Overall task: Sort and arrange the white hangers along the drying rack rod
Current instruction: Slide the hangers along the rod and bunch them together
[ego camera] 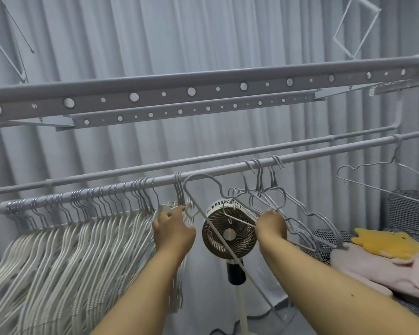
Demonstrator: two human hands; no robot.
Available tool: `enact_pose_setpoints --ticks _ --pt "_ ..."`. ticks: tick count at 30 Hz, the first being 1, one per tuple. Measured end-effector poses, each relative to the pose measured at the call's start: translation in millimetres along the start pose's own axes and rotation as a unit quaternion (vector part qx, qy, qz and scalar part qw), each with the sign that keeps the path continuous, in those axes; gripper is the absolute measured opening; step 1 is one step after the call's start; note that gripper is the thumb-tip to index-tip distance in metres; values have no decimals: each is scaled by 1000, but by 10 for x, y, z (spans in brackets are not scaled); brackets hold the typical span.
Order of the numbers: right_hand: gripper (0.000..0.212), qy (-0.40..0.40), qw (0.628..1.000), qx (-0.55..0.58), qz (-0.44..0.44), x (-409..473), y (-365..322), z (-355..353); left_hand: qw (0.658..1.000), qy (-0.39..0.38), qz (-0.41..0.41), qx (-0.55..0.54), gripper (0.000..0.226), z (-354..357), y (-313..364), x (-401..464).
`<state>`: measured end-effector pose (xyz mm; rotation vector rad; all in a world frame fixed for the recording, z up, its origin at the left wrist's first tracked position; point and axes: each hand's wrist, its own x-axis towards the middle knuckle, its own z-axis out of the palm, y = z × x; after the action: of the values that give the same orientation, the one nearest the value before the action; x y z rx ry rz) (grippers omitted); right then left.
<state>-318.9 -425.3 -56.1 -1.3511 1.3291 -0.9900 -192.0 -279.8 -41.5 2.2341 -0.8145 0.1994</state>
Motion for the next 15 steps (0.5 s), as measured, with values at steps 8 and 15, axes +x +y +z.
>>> enact_pose_setpoints --ticks 8,15 --pt "42 147 989 19 -15 -79 167 -69 993 -41 15 -106 67 88 -170 69" --pt "34 153 984 -60 -68 -198 -42 80 989 -41 9 -145 60 112 -200 97"
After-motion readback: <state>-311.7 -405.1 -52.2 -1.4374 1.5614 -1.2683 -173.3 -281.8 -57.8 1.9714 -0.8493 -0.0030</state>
